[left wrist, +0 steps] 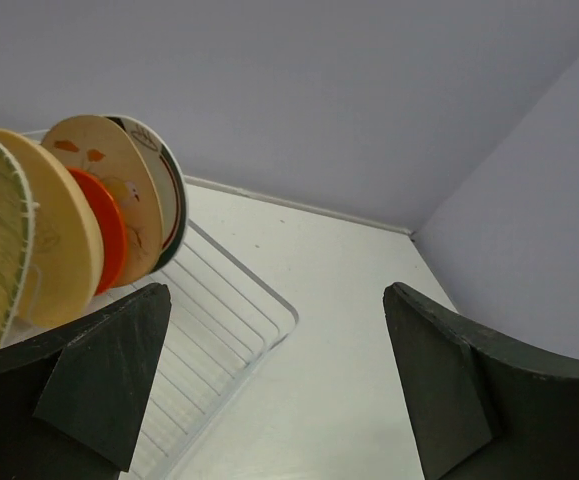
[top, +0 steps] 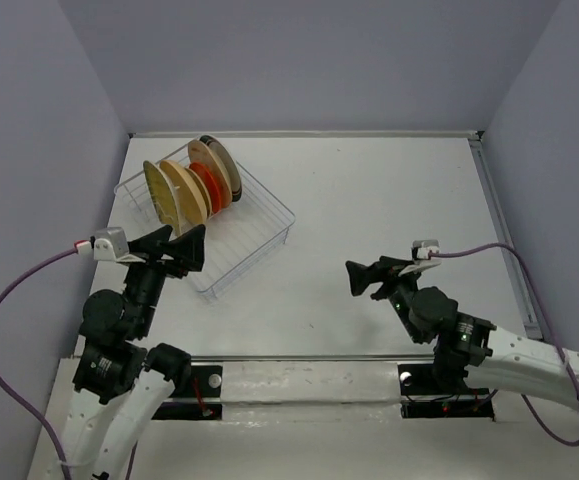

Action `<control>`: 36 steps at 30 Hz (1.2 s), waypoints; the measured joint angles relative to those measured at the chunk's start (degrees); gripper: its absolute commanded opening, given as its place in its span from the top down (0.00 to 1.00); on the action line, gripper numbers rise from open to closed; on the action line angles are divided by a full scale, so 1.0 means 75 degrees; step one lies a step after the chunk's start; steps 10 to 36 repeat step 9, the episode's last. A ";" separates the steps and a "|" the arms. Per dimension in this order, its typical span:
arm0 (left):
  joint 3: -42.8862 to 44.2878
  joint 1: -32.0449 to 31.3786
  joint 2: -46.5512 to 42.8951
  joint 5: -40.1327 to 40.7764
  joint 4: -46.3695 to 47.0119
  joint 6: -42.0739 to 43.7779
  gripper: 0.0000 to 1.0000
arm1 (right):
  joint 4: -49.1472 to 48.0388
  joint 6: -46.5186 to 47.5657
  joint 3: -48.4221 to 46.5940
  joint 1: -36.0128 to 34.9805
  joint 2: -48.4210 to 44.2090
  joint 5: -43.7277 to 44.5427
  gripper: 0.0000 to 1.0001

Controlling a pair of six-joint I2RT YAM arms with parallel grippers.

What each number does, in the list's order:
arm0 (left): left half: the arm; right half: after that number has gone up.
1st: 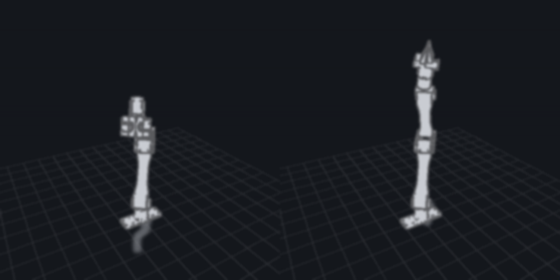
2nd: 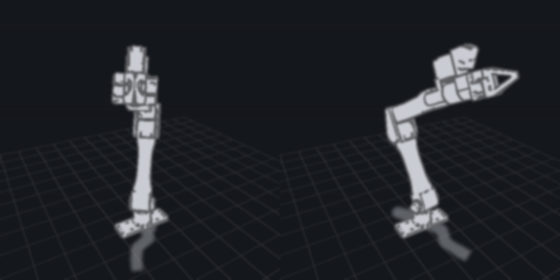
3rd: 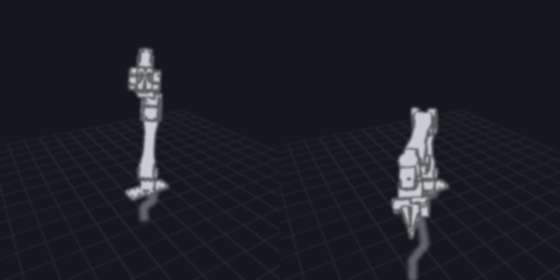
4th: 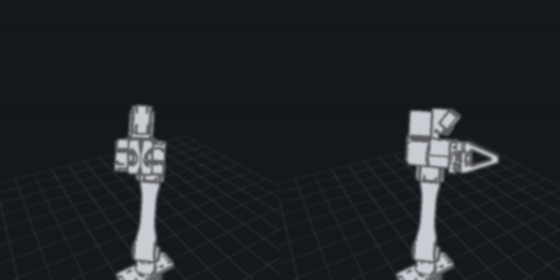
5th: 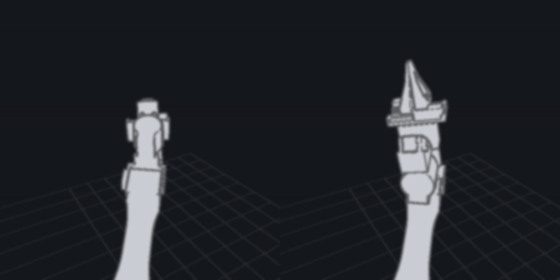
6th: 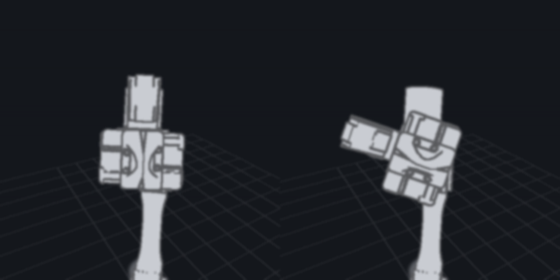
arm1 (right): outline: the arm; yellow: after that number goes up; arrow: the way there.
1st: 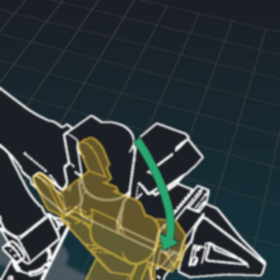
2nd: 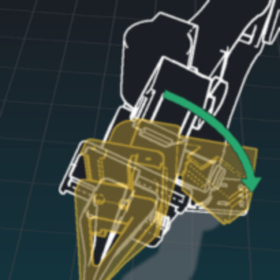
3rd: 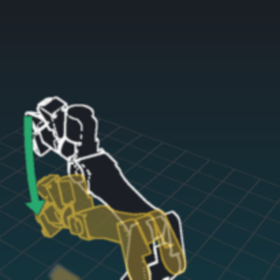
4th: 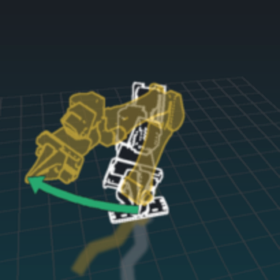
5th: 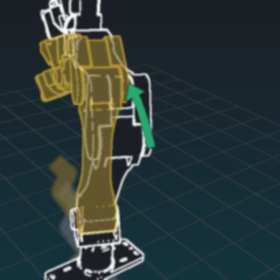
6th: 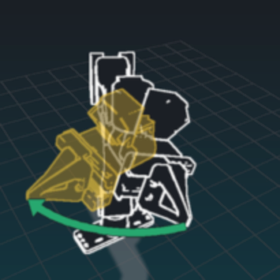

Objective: Load the plates into the dish rack

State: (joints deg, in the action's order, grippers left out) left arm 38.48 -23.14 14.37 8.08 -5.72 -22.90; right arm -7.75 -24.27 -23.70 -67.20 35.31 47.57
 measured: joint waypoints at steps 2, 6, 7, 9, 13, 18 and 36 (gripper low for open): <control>-0.0020 0.0000 0.0289 -0.0315 0.0160 -0.0189 0.01 | 0.0484 -0.0434 0.0364 0.0003 -0.0691 0.0000 0.00; -0.0306 0.0000 0.0682 -0.0947 0.0615 -0.0548 0.01 | 0.1373 -0.0962 0.0656 0.0000 -0.1591 0.0003 0.00; -0.0379 0.0000 0.0711 -0.1072 0.0659 -0.0612 0.01 | 0.1530 -0.1058 0.0656 0.0000 -0.1722 0.0003 0.00; -0.0466 0.0000 0.0714 -0.1256 0.0729 -0.0685 0.01 | 0.1731 -0.1186 0.0656 0.0000 -0.1874 0.0006 0.00; -0.0466 0.0000 0.0714 -0.1256 0.0729 -0.0685 0.01 | 0.1731 -0.1186 0.0656 0.0000 -0.1874 0.0006 0.00; -0.0466 0.0000 0.0714 -0.1256 0.0729 -0.0685 0.01 | 0.1731 -0.1186 0.0656 0.0000 -0.1874 0.0006 0.00; -0.0466 0.0000 0.0714 -0.1256 0.0729 -0.0685 0.01 | 0.1731 -0.1186 0.0656 0.0000 -0.1874 0.0006 0.00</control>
